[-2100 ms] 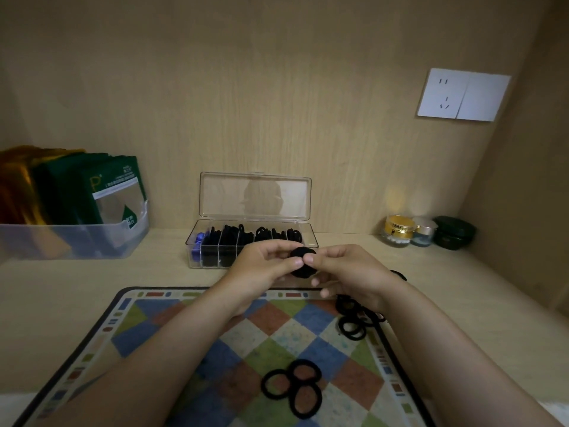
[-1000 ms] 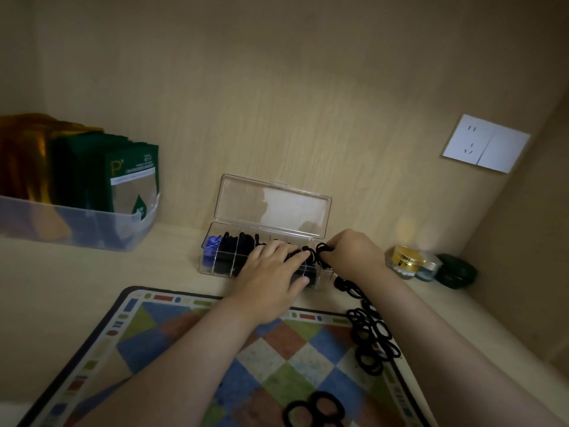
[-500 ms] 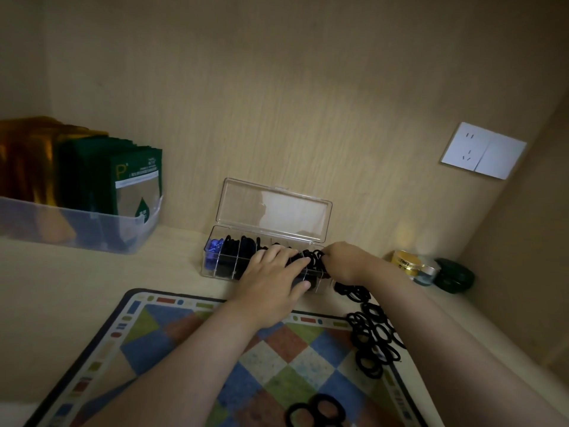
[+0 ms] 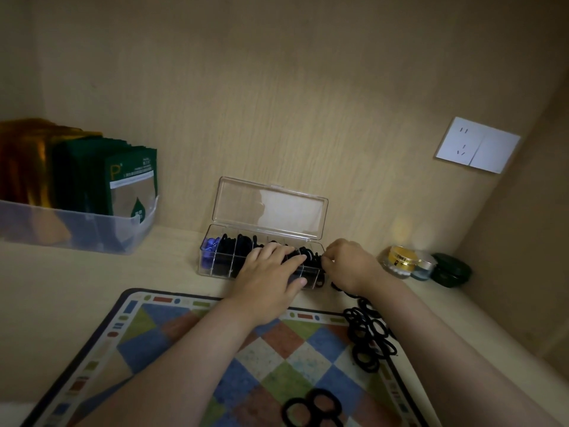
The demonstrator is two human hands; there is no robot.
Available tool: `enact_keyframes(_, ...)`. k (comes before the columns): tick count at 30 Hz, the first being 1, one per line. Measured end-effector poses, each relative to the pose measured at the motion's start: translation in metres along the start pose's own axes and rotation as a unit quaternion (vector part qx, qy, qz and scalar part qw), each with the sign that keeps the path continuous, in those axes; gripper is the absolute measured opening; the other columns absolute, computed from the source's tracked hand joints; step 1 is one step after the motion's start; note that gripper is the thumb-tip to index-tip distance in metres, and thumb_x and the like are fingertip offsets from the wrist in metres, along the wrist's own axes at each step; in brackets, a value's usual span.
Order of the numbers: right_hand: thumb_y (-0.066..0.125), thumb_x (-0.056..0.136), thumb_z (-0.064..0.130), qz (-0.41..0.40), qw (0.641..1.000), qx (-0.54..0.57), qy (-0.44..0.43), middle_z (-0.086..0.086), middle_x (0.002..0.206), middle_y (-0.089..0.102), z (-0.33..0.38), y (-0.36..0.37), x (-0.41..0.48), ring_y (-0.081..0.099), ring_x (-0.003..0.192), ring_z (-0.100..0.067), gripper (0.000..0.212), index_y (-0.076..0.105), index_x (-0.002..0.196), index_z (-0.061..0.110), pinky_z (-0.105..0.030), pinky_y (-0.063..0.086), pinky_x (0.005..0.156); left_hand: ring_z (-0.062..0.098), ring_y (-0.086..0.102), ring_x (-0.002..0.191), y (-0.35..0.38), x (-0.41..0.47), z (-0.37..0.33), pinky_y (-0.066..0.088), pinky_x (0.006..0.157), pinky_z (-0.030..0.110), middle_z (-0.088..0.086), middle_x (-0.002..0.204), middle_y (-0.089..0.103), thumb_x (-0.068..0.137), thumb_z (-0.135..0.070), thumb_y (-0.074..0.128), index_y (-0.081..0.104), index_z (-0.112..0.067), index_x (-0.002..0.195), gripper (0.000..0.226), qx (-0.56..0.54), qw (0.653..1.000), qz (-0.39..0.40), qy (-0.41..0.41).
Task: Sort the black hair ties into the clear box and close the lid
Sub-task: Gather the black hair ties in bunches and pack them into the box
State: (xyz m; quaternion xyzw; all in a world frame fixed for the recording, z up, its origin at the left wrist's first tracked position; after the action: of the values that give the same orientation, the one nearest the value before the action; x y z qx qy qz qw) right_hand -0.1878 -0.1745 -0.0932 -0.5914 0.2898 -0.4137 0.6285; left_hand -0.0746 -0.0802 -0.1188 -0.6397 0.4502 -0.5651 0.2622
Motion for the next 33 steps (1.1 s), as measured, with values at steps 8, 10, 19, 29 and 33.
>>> enact_keyframes(8,0.065,0.09,0.033,-0.135,0.984,0.109,0.029,0.006,0.111,0.064,-0.013,-0.026,-0.002,0.064,0.088,-0.012,0.012,0.072,0.097,0.026,-0.034,0.056,0.076,0.013,0.016,0.146,0.0,0.0,0.001,0.008,0.118,0.034,-0.01,0.157,0.03,0.101,-0.052,0.034,0.031,-0.035,0.152,0.054,-0.003,1.0,0.0,-0.003)
enact_keyframes(10,0.056,0.093,0.033,-0.118,0.989,0.084,0.01,0.003,0.117,0.067,-0.011,-0.02,-0.002,0.063,0.098,-0.014,0.022,0.075,0.094,0.022,-0.032,0.053,0.082,0.013,0.016,0.146,0.001,0.0,0.001,0.009,0.118,0.035,-0.01,0.157,0.03,0.101,-0.052,0.034,0.031,-0.035,0.152,0.054,-0.003,1.0,0.001,-0.002)
enact_keyframes(19,0.045,0.099,0.036,-0.046,0.998,-0.013,-0.051,-0.001,0.148,0.049,0.003,-0.005,-0.006,0.043,0.133,-0.021,0.035,0.077,0.094,0.022,-0.043,0.038,0.105,0.013,0.018,0.145,0.0,0.0,0.0,0.01,0.117,0.034,-0.01,0.156,0.032,0.101,-0.051,0.035,0.033,-0.035,0.151,0.053,-0.006,1.0,-0.002,0.0)
enact_keyframes(29,0.053,0.096,0.027,-0.111,0.99,0.069,-0.061,0.003,0.138,0.055,-0.001,-0.011,-0.014,0.053,0.123,-0.017,0.027,0.074,0.112,0.024,-0.032,0.045,0.097,0.012,0.019,0.144,0.001,0.001,-0.001,0.011,0.117,0.034,-0.01,0.155,0.032,0.101,-0.051,0.036,0.033,-0.034,0.151,0.053,0.0,1.0,0.001,0.003)
enact_keyframes(33,0.043,0.098,0.03,-0.052,0.996,0.052,-0.055,-0.002,0.146,0.05,0.001,0.003,-0.018,0.045,0.132,-0.022,0.036,0.074,0.115,0.024,-0.036,0.041,0.103,0.013,0.02,0.144,-0.003,0.0,-0.003,0.011,0.117,0.034,-0.009,0.154,0.034,0.101,-0.05,0.038,0.035,-0.034,0.15,0.052,-0.003,1.0,-0.006,0.007)
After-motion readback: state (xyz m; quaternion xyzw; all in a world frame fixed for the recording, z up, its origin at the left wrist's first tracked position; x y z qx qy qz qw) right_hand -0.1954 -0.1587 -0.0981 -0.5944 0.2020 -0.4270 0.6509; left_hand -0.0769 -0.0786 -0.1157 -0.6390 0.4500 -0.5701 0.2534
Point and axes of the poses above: each hand's wrist, its own x-axis towards the middle knuckle, its own y-axis out of the palm, z = x × y, the point moved 10 cm from there along x, towards the middle knuckle
